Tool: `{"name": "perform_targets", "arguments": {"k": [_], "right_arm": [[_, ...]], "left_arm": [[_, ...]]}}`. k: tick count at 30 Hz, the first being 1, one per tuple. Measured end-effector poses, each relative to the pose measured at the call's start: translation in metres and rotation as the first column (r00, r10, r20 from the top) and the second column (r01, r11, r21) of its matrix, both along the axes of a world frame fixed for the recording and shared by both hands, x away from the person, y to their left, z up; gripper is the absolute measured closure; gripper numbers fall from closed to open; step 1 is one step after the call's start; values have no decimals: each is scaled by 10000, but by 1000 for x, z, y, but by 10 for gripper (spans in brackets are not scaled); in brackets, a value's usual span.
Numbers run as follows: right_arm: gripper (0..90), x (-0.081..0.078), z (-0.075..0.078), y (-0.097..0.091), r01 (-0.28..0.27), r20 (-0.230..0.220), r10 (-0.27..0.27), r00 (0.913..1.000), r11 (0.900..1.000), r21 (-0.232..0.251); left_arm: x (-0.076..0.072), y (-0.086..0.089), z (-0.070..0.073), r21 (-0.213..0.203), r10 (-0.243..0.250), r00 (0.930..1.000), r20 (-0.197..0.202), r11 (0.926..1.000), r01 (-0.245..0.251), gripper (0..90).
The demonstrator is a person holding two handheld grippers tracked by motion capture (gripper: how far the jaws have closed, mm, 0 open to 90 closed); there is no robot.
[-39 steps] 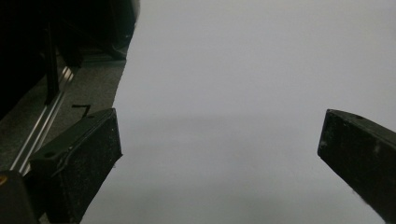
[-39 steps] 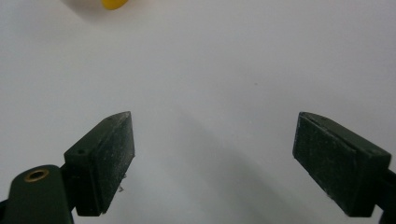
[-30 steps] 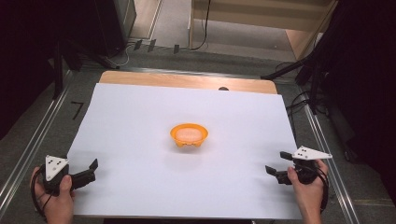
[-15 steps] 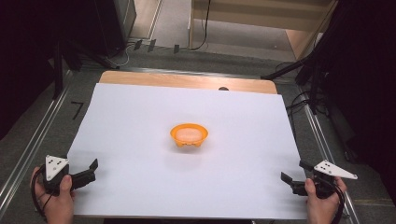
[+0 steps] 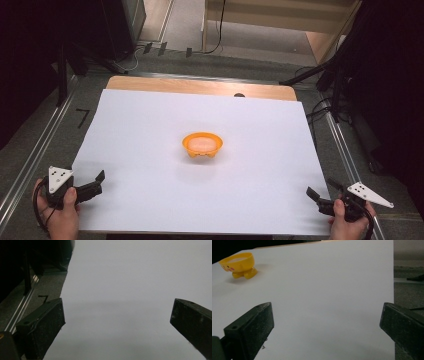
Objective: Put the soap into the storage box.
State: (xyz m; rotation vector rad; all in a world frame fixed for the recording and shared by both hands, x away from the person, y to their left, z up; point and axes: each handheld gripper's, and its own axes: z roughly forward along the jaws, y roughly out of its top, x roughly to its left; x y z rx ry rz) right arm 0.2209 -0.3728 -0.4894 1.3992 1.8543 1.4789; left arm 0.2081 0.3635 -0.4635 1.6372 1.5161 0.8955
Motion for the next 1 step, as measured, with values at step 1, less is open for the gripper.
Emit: {"name": "perform_targets", "arguments": {"k": [1], "right_arm": [[0, 0, 0, -2, 92, -15, -91, 10000, 9999, 137]], "left_arm": [[0, 0, 0, 7, 1, 10000, 16, 10000, -1, 0]]}}
